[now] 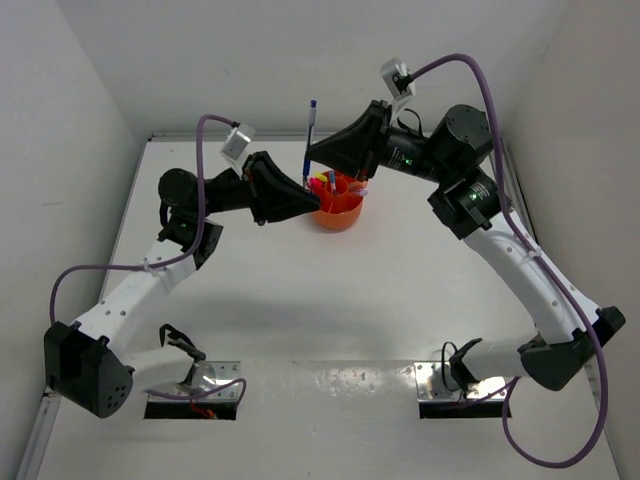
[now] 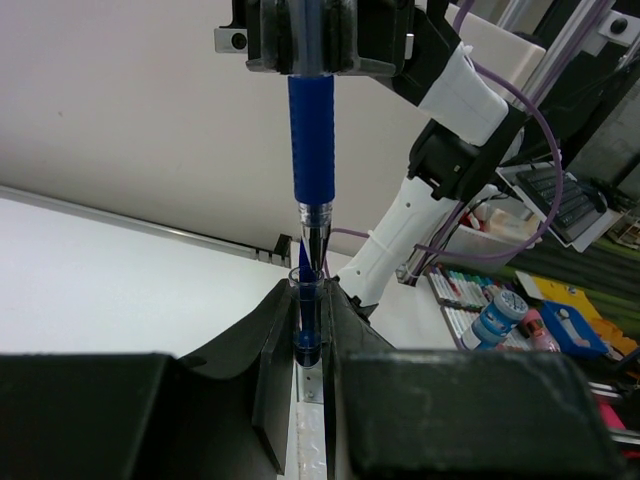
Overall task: Sort the stationery into containers
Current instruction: Close the pen cap on the pen.
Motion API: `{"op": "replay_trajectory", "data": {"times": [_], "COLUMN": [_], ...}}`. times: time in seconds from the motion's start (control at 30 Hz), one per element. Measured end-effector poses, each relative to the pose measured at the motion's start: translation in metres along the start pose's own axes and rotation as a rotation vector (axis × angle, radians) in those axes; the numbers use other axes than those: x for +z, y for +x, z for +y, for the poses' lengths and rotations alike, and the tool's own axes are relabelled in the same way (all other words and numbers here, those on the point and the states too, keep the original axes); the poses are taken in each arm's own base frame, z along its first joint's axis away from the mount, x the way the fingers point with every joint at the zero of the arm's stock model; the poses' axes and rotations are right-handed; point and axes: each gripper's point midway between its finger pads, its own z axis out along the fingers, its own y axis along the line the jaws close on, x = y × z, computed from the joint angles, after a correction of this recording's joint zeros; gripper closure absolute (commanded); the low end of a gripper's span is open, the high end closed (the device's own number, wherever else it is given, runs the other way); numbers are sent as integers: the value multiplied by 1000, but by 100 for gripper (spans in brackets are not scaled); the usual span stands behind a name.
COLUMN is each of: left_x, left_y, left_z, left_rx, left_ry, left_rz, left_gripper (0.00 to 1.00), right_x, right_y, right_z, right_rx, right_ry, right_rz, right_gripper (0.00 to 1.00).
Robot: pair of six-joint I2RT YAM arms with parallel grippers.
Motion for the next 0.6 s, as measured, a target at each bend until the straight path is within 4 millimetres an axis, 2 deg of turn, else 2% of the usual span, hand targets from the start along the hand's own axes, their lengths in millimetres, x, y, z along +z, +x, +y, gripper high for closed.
{"op": "replay_trajectory", "data": {"times": [0.6], "left_x": [0], "left_y": [0], "left_z": [2], "left_rx": [-6], "left_ry": [-2], "left_rz": [3], "left_gripper": [100], "right_x": [-2], "right_y": [1], "right_z": [-1], "right_rx": [-19], "right_ry": [8], "right_rz": [7], "right_gripper": [100]}}
